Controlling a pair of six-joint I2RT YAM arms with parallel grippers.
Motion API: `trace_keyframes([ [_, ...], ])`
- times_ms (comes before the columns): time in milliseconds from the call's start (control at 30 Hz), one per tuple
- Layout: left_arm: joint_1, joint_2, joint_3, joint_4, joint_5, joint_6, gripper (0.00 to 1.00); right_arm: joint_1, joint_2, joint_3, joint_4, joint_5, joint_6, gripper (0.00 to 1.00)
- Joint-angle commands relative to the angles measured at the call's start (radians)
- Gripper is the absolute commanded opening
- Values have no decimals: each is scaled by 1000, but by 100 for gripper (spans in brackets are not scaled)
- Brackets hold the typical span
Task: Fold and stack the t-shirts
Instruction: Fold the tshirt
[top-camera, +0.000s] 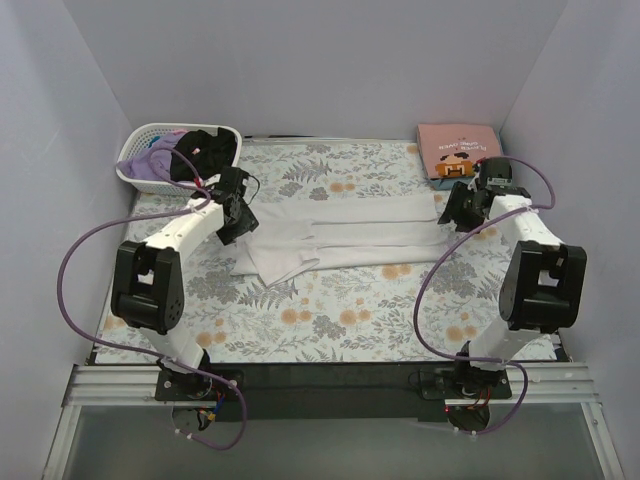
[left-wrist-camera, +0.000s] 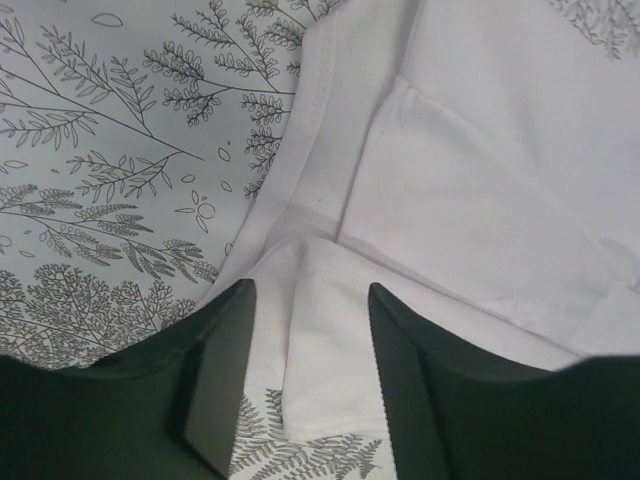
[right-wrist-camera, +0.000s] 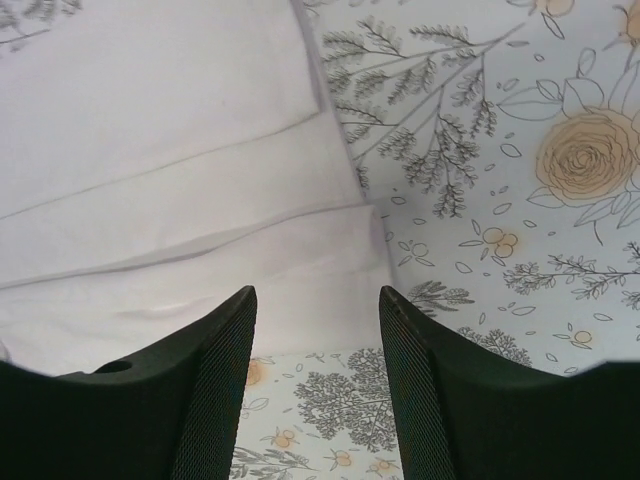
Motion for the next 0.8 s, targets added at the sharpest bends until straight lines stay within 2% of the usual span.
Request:
trace_keyframes([
  [0,3,-123,-24,7,-10,-7,53,39,-105,-29,31,-11,-33,59],
  [100,1,-199,-66,24,26,-7,55,87,-166,-82,75,-91,-38,59],
  [167,1,-241,-130,48,50,-10,55,193,-191,-113,141,-166,-18,59],
  [233,3,-296,-181,64,60,-13,48,260,-216,-159,228,-220,11,59],
  [333,3,-353,-308,139,73,-19,34,450,-219,-214,378,-257,77,57],
  [400,1,-364,-337,168,83,-30,30,529,-188,-219,437,-248,99,56],
  [500,3,-353,-377,217,99,-40,27,700,-100,-135,473,-205,38,56],
  [767,3,-298,-425,230,59,-92,24,931,146,89,462,-104,-125,56],
])
